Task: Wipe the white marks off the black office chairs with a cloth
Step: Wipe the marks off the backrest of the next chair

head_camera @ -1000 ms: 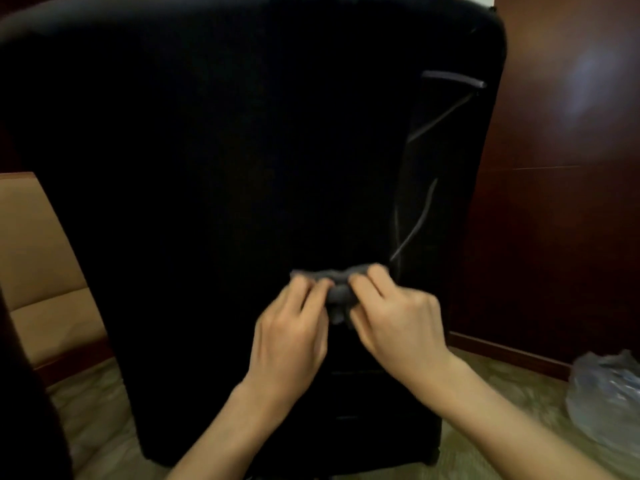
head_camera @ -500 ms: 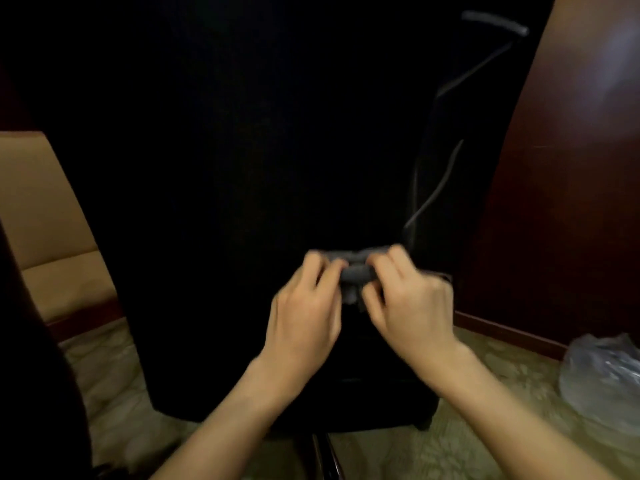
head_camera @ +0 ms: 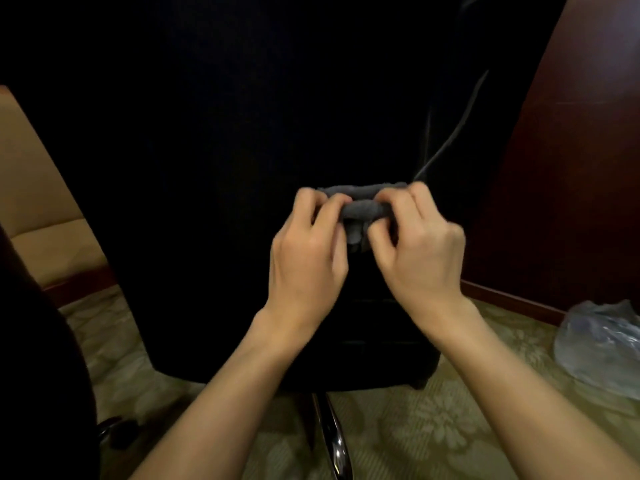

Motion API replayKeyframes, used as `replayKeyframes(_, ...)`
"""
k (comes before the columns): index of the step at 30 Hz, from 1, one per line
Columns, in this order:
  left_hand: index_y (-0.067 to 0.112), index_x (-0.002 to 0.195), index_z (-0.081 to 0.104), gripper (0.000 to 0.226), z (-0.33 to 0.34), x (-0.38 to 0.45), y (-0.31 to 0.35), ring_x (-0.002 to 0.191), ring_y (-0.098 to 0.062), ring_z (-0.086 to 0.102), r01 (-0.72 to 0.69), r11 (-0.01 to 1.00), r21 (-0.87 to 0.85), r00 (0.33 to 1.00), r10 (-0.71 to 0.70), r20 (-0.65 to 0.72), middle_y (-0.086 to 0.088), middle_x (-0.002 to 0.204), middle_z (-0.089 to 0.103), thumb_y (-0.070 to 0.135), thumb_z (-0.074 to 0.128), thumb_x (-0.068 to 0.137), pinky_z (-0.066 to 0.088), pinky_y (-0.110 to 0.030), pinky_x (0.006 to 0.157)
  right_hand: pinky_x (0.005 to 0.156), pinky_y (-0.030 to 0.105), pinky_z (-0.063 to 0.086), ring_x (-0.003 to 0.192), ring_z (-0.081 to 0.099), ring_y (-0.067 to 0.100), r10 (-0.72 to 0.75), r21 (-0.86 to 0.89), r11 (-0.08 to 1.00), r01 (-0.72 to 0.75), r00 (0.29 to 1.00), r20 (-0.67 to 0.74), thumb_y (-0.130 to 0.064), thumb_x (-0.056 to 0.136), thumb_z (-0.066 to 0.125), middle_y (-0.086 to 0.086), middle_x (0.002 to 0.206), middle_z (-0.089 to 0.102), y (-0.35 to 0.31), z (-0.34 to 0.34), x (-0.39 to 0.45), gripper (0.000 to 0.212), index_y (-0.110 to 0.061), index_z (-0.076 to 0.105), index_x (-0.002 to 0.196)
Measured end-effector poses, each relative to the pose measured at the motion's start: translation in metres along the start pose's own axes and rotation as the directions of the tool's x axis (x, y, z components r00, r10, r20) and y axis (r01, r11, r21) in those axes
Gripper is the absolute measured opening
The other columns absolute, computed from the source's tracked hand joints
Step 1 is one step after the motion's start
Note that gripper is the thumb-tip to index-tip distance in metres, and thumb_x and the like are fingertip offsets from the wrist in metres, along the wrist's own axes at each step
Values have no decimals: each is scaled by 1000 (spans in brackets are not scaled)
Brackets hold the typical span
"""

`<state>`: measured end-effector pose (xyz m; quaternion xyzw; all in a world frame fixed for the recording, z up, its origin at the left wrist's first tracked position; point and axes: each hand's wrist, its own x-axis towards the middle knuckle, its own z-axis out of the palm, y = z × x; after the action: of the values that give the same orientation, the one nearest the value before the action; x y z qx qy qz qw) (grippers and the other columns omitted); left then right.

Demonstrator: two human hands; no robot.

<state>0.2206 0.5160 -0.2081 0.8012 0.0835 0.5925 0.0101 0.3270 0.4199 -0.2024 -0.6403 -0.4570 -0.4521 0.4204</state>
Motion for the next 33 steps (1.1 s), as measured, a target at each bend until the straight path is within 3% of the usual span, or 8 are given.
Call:
replayKeyframes(5,0,118,66,35,27,-90,-22,85,-31,66,29,998,63,983,-40,181,-10,108,53,13,50,90,57,-40,71,41,33,47,54,63,28,-19,-22,999,23,985,173,-23,88,53,11,96,65,19,28,-88,29,-5,69,104)
replayKeyframes(10,1,116,66,30,32,-153,-25,82,-26,68,132,989,63,912,-146,384,-7,103,55,11,56,90,59,-40,62,38,28,43,47,59,20,81,-36,997,-73,913,401,-26,86,51,4,92,60,21,39,-161,26,-9,65,100)
replayKeyframes(12,3,116,65,31,29,-143,-21,82,-26,66,141,989,41,919,-146,366,-5,104,52,15,51,91,59,-40,63,38,31,46,50,60,23,96,-6,995,-101,920,381,-27,86,51,3,92,58,19,34,-153,24,-11,64,100)
replayKeyframes(17,-1,118,67,31,28,-82,-4,93,-20,59,167,984,-53,981,-161,103,-12,106,54,9,54,92,51,-27,81,47,31,48,63,64,24,86,56,994,-92,991,100,-14,87,60,9,97,64,17,19,-84,21,-7,69,105)
replayKeyframes(22,-1,118,66,31,47,-126,-13,88,-25,64,158,987,-1,967,-155,203,-12,105,56,11,52,93,56,-34,75,46,32,49,58,63,25,53,24,998,-57,987,153,-18,87,57,11,97,63,31,39,-130,25,-8,64,108)
replayKeyframes(29,2,117,66,33,57,-200,-17,87,-23,65,222,975,34,888,-216,407,-3,106,51,15,48,93,59,-38,69,40,30,49,53,61,23,180,22,979,-202,912,368,-23,87,52,5,97,57,36,50,-216,24,-13,54,109)
replayKeyframes(33,4,118,66,32,49,-166,-14,85,-24,64,224,974,-18,916,-204,345,-7,104,52,15,50,93,58,-40,71,46,33,51,60,64,27,231,65,963,-261,925,301,-23,88,53,5,100,58,30,41,-188,24,-14,58,109)
